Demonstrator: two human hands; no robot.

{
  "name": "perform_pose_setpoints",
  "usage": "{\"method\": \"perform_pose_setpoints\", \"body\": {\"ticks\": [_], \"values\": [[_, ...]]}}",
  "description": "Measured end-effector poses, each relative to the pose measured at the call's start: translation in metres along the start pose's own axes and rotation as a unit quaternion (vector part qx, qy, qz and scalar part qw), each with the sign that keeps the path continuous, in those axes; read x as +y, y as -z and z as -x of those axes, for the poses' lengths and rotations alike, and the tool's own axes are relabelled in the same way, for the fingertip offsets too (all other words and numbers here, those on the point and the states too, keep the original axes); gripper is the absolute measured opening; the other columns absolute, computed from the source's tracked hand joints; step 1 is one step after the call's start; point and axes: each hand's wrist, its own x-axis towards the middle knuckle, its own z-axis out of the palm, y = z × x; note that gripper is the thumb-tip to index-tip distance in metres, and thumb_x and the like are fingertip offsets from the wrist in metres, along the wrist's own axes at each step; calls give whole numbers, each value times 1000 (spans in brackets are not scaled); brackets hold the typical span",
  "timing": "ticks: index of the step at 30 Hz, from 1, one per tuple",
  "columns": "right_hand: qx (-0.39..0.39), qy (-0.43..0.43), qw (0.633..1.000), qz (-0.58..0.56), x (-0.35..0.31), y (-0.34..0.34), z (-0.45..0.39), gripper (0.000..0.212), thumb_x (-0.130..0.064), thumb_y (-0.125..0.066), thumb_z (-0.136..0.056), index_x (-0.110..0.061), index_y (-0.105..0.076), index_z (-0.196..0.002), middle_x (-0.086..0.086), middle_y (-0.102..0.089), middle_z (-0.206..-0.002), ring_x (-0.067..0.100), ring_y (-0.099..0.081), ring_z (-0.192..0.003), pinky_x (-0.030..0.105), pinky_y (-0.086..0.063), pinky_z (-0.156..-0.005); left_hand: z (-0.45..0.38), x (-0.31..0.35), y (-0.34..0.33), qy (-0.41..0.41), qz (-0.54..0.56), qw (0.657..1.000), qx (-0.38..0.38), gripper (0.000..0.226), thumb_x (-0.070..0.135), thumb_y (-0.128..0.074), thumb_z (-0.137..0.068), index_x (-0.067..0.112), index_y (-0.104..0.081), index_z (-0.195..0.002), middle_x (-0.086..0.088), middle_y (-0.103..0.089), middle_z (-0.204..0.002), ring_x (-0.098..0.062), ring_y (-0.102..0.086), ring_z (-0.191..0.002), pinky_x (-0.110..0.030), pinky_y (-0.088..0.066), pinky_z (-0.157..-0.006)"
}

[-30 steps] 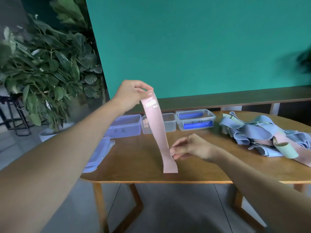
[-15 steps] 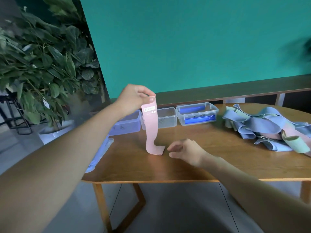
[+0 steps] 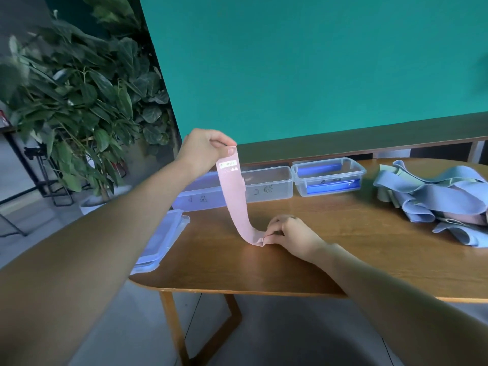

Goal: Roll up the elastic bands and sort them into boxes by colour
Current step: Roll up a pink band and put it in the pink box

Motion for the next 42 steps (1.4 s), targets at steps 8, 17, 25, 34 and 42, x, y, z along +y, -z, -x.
{"method": "perform_pose_setpoints", "body": {"ticks": [8,17,25,34,42], "values": [[-44,45,998,-29,-23,23,38,15,-37,-68,-94,-35,-80,-104,-22,-73,-107,-8,-64,-96,8,-47,-90,-8,-2,-11,26,69,997,13,14,8,-80,-83,21,-78,-85,-1,-76,-89,-13,-71,-86,-24,-59,-72],[-89,57,993,-55,-21,30,74,17,-33,-70,-95,-26,-79,-107,-16,-75,-104,1,-69,-99,30,-53,-97,-17,-21,-111,58,30,997,-30,23,8,-83,-78,28,-73,-73,7,-72,-75,-11,-68,-72,-25,-56,-63],[-58,41,990,-125,-13,22,78,21,-42,-76,-88,-23,-81,-95,-15,-76,-90,7,-70,-87,27,-55,-84,-18,-67,-182,41,-8,998,-56,17,12,-84,-77,21,-70,-75,6,-70,-75,-7,-63,-72,-12,-43,-64],[-24,40,987,-154,-5,22,79,23,-46,-75,-87,-23,-78,-82,-9,-71,-79,7,-65,-73,21,-48,-68,4,-114,-181,37,-24,999,20,14,13,-76,-84,26,-72,-81,8,-70,-90,-10,-64,-88,-25,-54,-76],[31,15,986,-165,-13,21,91,13,-35,-76,-87,-23,-79,-87,-14,-74,-82,-1,-66,-75,13,-45,-74,85,-102,-159,63,5,998,-13,10,21,-70,-92,27,-75,-97,18,-72,-98,7,-63,-90,-7,-43,-81]]}}
